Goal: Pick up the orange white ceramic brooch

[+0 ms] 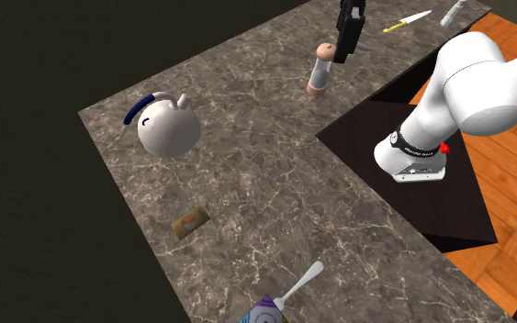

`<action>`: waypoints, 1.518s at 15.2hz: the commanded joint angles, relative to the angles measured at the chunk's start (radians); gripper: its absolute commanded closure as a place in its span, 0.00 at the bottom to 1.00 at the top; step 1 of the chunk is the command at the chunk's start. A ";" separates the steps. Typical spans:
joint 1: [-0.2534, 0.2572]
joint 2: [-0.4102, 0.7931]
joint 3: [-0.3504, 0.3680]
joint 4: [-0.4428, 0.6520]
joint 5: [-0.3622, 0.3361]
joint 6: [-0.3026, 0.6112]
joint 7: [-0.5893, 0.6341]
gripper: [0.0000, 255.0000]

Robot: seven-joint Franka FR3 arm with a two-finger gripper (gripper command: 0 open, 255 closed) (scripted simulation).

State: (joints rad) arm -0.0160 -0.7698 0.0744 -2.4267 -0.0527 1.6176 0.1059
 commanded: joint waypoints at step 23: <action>0.112 0.749 0.093 0.211 0.003 0.553 -0.126 0.00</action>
State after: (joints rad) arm 0.0929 -0.0573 0.1643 -2.2372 -0.0464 2.1543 -0.0120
